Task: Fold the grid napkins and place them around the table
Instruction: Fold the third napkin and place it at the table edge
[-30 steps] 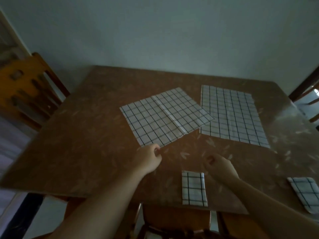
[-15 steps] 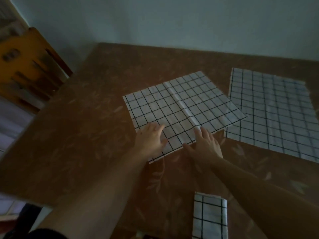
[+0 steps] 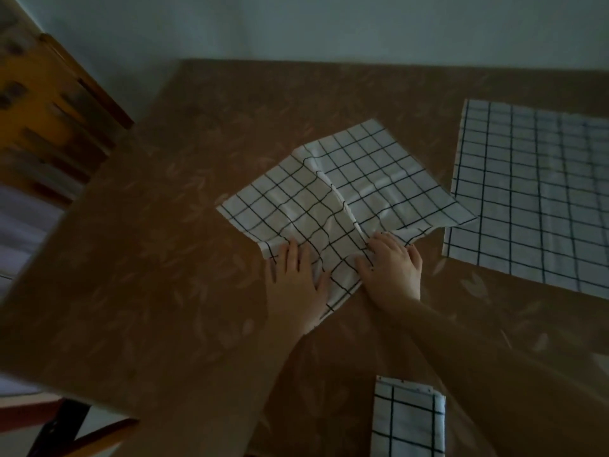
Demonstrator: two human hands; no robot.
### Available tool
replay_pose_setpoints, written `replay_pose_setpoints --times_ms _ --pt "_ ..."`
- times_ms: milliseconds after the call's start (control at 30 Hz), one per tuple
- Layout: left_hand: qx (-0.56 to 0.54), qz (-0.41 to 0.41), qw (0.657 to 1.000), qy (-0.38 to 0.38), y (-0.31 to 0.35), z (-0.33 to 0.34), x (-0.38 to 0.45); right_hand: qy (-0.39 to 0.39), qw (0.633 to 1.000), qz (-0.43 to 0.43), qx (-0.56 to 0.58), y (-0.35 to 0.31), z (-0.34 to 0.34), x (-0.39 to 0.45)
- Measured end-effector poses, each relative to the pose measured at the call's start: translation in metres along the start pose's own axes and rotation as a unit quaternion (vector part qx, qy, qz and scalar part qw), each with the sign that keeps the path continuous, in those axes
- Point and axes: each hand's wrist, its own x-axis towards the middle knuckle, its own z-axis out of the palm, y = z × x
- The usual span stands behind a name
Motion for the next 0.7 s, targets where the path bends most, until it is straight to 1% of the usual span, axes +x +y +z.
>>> replay_pose_setpoints --times_ms 133,200,233,300,400,500,533,600,700 --pt "-0.029 0.023 0.998 -0.044 0.006 -0.013 -0.018 0.021 0.996 -0.002 0.088 -0.01 -0.02 -0.009" --pt "-0.093 0.028 0.993 -0.069 0.008 -0.027 -0.023 0.019 0.993 -0.012 0.112 -0.014 -0.037 -0.013" --pt "-0.133 0.028 0.988 -0.07 0.008 -0.035 -0.026 0.017 0.994 -0.016 0.11 -0.016 -0.048 -0.015" --pt "-0.173 0.039 0.983 -0.044 0.009 -0.054 -0.027 0.011 0.995 -0.031 0.091 -0.023 -0.075 -0.02" --pt "-0.154 0.091 0.983 0.037 0.014 -0.088 -0.026 0.017 0.995 -0.084 0.042 -0.039 -0.121 -0.034" --pt "-0.129 0.153 0.973 0.112 0.024 -0.137 -0.028 0.048 0.986 -0.162 0.003 -0.063 -0.17 -0.056" --pt "-0.127 0.177 0.969 0.119 0.029 -0.153 -0.031 0.06 0.98 -0.19 -0.004 -0.071 -0.186 -0.063" --pt "-0.129 0.213 0.962 0.11 0.04 -0.182 -0.039 0.071 0.971 -0.228 -0.016 -0.09 -0.215 -0.079" --pt "-0.15 0.257 0.951 0.084 0.053 -0.224 -0.058 0.08 0.963 -0.254 -0.041 -0.116 -0.252 -0.103"
